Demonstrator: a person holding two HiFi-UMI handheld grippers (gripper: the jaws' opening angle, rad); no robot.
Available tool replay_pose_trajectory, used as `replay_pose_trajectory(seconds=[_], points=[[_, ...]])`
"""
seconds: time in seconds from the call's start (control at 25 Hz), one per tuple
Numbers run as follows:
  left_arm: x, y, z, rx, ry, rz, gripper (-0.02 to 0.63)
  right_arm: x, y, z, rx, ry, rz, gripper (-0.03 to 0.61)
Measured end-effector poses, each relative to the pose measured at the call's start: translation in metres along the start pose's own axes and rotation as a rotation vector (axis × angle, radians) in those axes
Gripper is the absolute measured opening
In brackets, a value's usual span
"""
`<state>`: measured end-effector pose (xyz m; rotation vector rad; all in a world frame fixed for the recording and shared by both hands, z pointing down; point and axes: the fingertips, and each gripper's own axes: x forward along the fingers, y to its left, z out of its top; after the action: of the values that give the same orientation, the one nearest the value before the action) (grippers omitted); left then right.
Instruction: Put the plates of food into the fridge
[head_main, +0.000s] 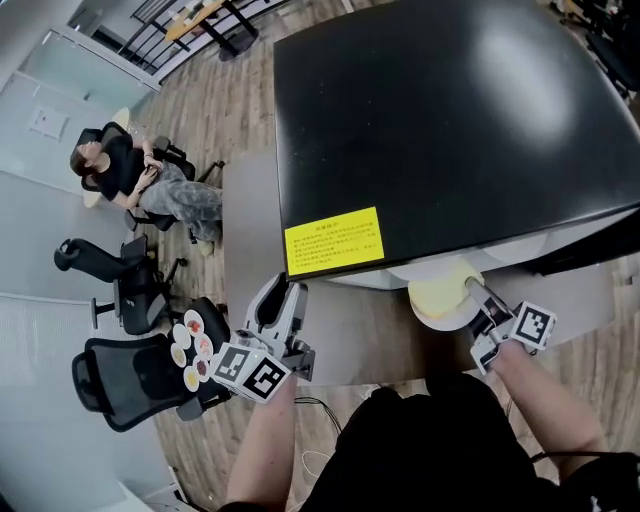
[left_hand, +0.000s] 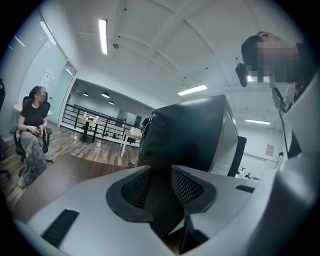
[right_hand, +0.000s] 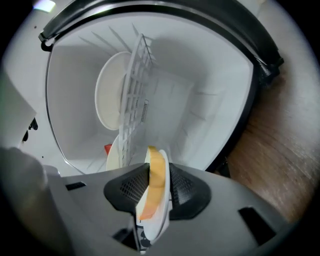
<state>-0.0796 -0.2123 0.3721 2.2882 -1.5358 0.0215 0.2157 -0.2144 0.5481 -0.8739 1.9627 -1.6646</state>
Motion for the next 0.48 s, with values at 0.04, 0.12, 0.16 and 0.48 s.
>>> replay_pose_trajectory(seconds=[0.04, 0.12, 0.16, 0.48], points=[[0.0, 0.0, 0.001, -0.001, -0.003, 0.002, 0.138, 0.004, -0.003, 0.003, 0.0, 0.0, -0.006, 0.115], [0.0, -0.001, 0.004, -0.002, -0.009, 0.007, 0.138, 0.013, -0.007, 0.009, -0.002, 0.0, -0.011, 0.115], [0.0, -0.001, 0.005, -0.001, -0.008, 0.012, 0.138, 0.018, -0.009, 0.012, -0.005, -0.001, -0.009, 0.115], [-0.009, 0.001, 0.01, 0.001, -0.02, 0.042, 0.133, 0.049, -0.02, 0.029, -0.03, -0.02, 0.009, 0.115]])
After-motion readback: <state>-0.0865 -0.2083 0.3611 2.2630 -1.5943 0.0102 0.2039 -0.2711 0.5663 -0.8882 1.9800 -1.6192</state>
